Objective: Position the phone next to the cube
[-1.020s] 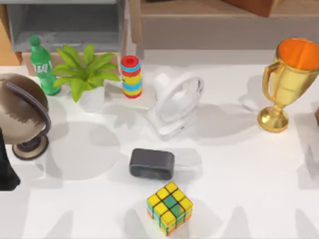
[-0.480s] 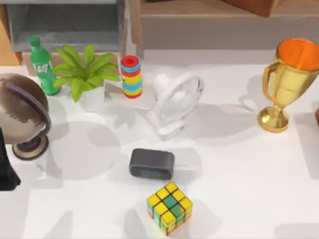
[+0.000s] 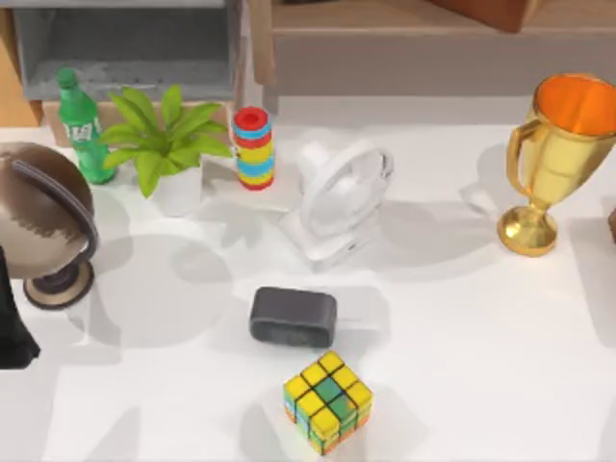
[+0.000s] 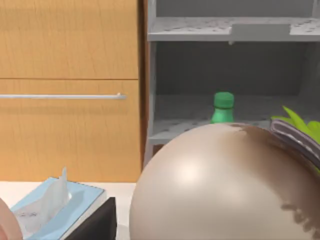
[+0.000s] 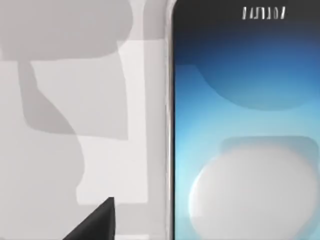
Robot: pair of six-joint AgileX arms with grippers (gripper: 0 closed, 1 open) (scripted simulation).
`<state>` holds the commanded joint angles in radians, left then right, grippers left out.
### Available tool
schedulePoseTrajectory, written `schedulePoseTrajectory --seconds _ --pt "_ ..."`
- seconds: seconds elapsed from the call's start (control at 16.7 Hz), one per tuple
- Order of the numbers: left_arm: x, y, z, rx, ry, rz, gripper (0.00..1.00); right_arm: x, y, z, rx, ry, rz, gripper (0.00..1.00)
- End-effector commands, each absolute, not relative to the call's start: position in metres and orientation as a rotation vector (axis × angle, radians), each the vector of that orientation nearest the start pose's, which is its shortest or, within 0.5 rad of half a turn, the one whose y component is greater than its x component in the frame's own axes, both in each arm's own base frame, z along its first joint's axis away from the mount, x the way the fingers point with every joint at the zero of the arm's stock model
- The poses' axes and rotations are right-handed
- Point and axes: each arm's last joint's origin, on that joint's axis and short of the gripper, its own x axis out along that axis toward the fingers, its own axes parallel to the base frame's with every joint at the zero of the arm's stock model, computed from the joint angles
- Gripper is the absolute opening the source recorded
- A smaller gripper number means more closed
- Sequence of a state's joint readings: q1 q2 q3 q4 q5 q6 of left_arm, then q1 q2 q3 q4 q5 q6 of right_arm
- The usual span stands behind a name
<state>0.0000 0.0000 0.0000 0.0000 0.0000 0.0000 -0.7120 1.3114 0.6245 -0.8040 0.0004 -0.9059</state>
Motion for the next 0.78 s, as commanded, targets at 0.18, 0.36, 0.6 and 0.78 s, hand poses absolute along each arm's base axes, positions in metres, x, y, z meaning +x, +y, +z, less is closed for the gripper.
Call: schedulePoseTrajectory --seconds 0.18,0.36,0.6,0.78 --pt "0.106 -0.001 0.160 0.000 0.000 0.000 1.00 0.147 -0.138 0.144 -0.162 1.562 0.157 1.00" --pt "0.106 -0.001 0.160 0.000 0.000 0.000 1.00 0.147 -0.138 0.143 -0.160 1.565 0.161 1.00" --pt "0.106 -0.001 0.160 0.000 0.000 0.000 1.00 0.147 -0.137 0.139 -0.158 1.567 0.162 1.00" --pt "0.106 -0.001 0.160 0.000 0.000 0.000 1.00 0.148 -0.139 0.122 -0.162 1.562 0.158 1.00"
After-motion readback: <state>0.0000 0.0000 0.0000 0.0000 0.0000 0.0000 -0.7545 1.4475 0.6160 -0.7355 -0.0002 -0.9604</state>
